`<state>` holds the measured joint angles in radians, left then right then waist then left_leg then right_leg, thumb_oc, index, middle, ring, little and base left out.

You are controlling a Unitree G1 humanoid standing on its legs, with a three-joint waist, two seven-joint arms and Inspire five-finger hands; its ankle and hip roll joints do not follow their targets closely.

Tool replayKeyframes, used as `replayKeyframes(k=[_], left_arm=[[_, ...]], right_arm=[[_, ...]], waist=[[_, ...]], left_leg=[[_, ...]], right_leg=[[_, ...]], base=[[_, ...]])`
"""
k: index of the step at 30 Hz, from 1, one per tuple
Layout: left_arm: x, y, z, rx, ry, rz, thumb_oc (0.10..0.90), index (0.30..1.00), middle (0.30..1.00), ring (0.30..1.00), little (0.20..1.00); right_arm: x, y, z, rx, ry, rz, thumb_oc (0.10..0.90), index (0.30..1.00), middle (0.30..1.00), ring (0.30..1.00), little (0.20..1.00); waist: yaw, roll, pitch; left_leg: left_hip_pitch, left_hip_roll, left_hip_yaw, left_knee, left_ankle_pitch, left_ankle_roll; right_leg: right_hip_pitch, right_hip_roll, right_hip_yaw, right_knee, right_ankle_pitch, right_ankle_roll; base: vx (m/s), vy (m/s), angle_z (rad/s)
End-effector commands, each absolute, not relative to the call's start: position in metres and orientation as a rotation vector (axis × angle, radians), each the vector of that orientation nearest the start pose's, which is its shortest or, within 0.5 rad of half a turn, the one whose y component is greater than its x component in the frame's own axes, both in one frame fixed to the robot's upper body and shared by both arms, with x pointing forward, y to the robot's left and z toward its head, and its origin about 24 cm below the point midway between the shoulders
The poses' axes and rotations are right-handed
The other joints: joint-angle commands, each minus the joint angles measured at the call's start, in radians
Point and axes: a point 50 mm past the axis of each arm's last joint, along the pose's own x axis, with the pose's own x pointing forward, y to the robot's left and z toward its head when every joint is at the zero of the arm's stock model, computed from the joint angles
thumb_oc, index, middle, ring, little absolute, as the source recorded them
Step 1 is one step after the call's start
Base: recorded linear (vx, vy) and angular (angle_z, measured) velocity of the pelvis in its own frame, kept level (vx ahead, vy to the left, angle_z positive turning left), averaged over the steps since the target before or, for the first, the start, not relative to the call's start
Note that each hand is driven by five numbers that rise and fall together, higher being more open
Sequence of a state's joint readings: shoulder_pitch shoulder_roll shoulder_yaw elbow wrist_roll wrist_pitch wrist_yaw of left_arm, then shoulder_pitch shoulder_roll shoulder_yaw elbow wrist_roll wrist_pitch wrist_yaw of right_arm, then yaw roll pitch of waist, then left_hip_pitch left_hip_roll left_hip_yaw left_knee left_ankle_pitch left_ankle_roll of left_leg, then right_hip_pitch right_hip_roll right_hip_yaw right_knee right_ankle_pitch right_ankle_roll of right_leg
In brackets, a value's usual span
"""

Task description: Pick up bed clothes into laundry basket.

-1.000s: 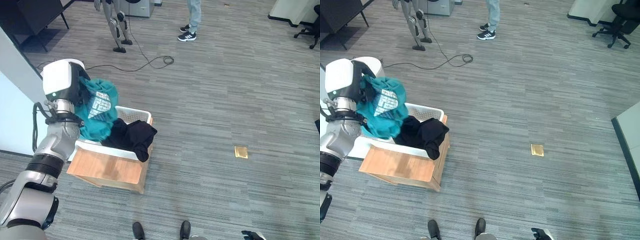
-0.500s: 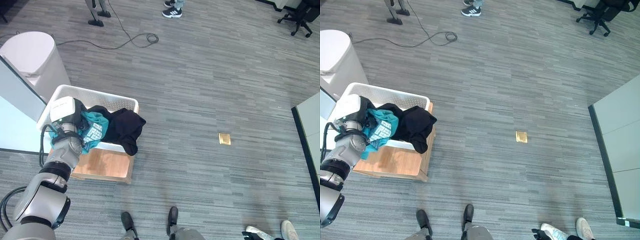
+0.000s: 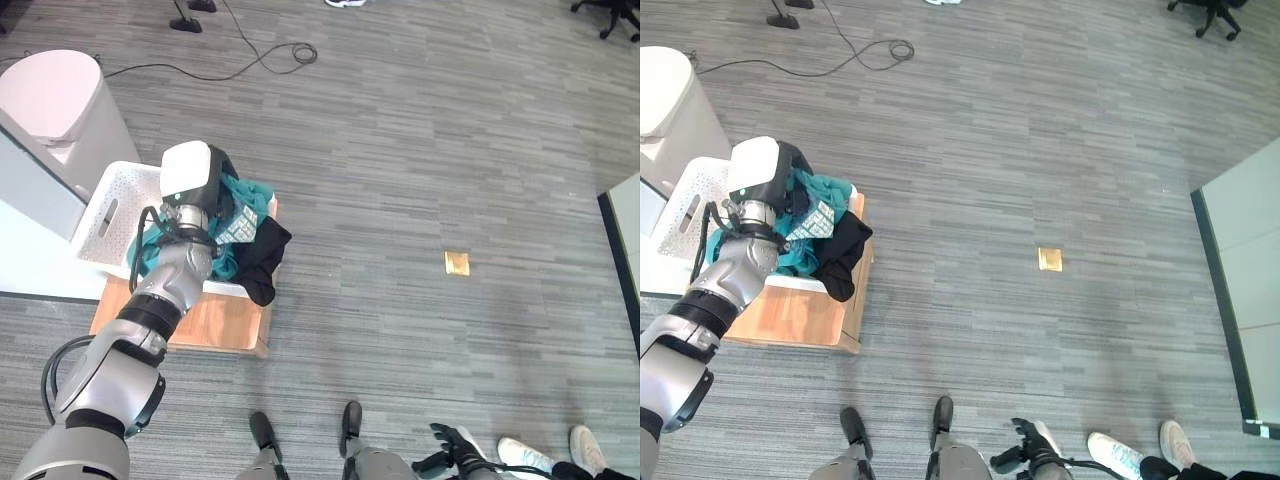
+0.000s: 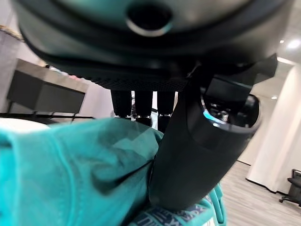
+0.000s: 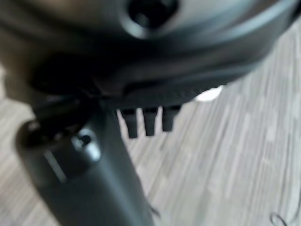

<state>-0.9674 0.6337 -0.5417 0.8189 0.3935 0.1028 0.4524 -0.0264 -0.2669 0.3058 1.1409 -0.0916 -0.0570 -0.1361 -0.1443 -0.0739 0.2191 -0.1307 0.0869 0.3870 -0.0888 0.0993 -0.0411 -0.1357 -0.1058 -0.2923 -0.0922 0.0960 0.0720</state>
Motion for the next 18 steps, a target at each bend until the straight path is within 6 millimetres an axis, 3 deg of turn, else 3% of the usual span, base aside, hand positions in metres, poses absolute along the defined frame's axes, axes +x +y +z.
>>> replayKeyframes(k=[1, 10, 18], left_arm=[[0.396, 0.227, 0.296, 1.279, -0.557, 0.637, 0.400, 0.300, 0.300, 0.300, 0.300], [0.400, 0.248, 0.279, 1.387, -0.424, 0.687, 0.400, 0.300, 0.300, 0.300, 0.300], [0.395, 0.258, 0.295, 1.513, -0.427, 0.770, 0.400, 0.300, 0.300, 0.300, 0.300]], right_arm=[[0.090, -0.280, -0.145, -0.711, 1.164, -0.071, 0.800, 0.900, 0.900, 0.900, 0.900], [0.094, -0.268, -0.149, -0.685, 1.162, -0.053, 0.800, 0.900, 0.900, 0.900, 0.900], [0.090, -0.263, -0.152, -0.658, 1.163, -0.043, 0.800, 0.900, 0.900, 0.900, 0.900]], waist=[[0.000, -0.004, -0.019], [0.001, -0.041, 0.000], [0.012, -0.067, 0.015]], left_leg=[[-0.007, 0.035, 0.006, 0.002, -0.054, -0.039], [-0.041, 0.050, 0.014, 0.002, -0.052, -0.038], [-0.070, 0.060, 0.003, 0.002, -0.051, -0.041]], right_leg=[[0.102, -0.083, -0.029, 0.011, -0.048, 0.164], [0.061, -0.084, -0.020, 0.009, -0.010, 0.175], [0.051, -0.095, -0.052, 0.009, 0.004, 0.183]], base=[[0.01, 0.020, -0.14], [0.00, 0.008, -0.17], [0.00, -0.001, 0.03]])
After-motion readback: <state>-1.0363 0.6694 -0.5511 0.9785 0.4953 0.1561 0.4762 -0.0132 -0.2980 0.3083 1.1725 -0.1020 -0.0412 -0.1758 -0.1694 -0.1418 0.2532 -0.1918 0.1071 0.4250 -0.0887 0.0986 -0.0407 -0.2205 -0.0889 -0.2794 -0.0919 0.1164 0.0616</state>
